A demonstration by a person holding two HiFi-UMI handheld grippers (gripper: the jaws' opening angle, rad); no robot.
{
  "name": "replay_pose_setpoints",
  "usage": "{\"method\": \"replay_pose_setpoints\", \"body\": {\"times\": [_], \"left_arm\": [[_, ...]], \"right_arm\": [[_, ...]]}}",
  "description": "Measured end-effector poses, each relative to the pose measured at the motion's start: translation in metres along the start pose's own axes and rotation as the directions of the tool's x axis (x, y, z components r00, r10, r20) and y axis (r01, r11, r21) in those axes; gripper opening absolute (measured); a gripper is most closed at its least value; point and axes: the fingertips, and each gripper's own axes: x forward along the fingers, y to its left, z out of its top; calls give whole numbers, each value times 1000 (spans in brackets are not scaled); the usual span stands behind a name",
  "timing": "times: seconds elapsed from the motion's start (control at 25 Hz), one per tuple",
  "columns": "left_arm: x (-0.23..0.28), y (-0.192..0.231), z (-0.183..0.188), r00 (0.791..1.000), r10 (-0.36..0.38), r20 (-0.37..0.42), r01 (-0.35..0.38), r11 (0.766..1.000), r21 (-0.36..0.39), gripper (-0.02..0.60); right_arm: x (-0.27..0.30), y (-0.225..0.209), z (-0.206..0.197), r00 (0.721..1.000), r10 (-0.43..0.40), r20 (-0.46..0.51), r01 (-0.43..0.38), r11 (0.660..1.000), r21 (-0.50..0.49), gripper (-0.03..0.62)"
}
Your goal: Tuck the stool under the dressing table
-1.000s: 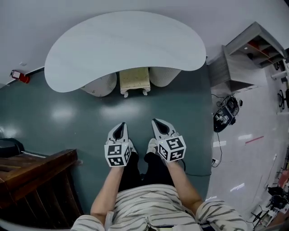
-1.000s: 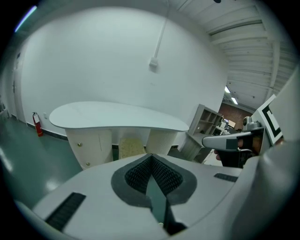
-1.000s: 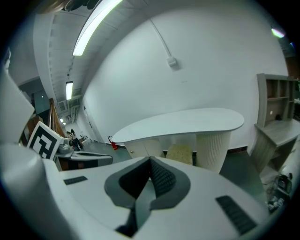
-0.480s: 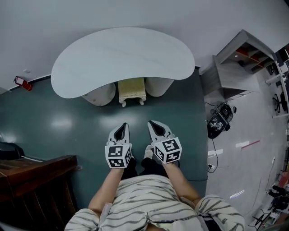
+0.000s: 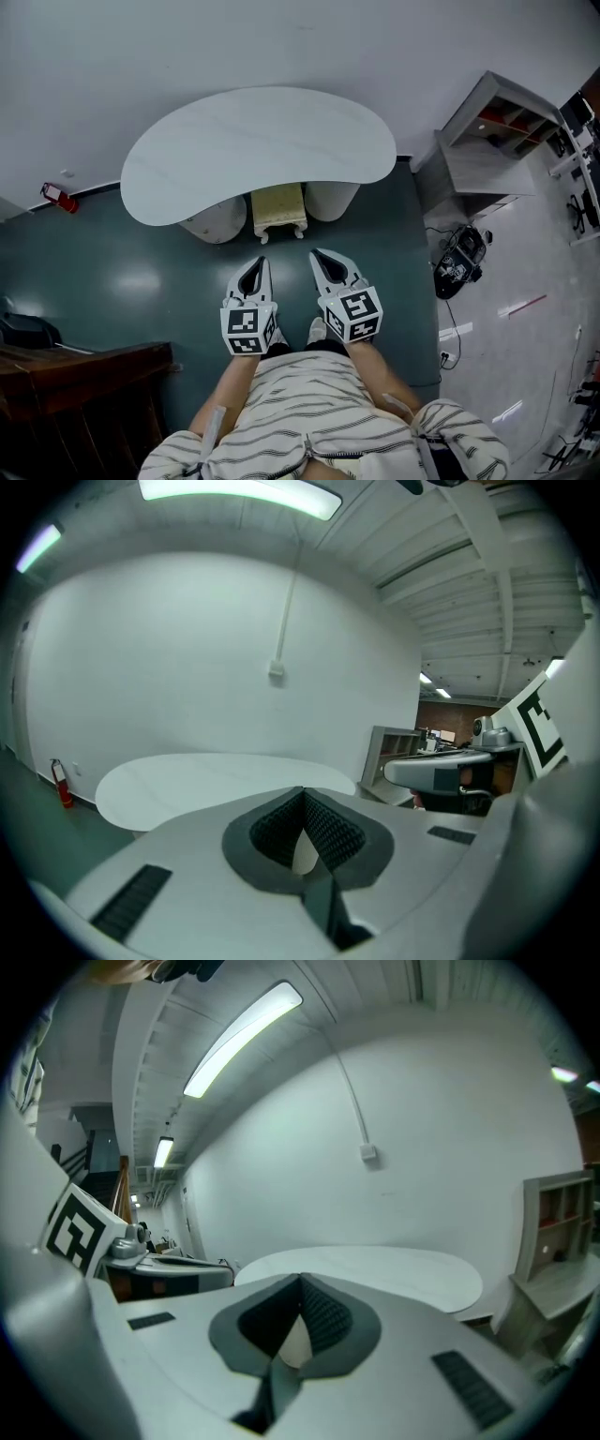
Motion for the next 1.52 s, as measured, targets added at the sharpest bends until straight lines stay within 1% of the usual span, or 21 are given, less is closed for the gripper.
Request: {"method": "replay_pose_setpoints", "body": {"times": [0.16,0.4,0.64,0.76,0.92,1.24,1.52], "left_arm": [[-11,-7,21,998,9,55,-12,998,61,0],[-12,-15,52,993,-20,116,11,997,80,1],[-18,-20,71,987,-27,157,16,997,71,0],[-20,-22,86,982,-35,188,20,997,79,0],[-25,-24,97,974,-38,225,21,997,80,0],[-36,-24,112,961,-33,274,9,996,89,0],[-43,-24,122,951,-28,309,-4,994,105,2]], "right_arm": [[-8,7,17,1000,4,30,-4,1000,-4,5],[-13,12,42,996,-12,92,13,1000,-16,5],[-20,14,65,990,-26,141,32,999,-36,5],[-24,12,81,983,-38,181,48,998,-50,5],[-27,13,93,976,-45,215,59,996,-60,5],[-30,26,113,963,-16,268,42,995,-91,5],[-33,35,122,952,4,305,32,993,-111,5]]}}
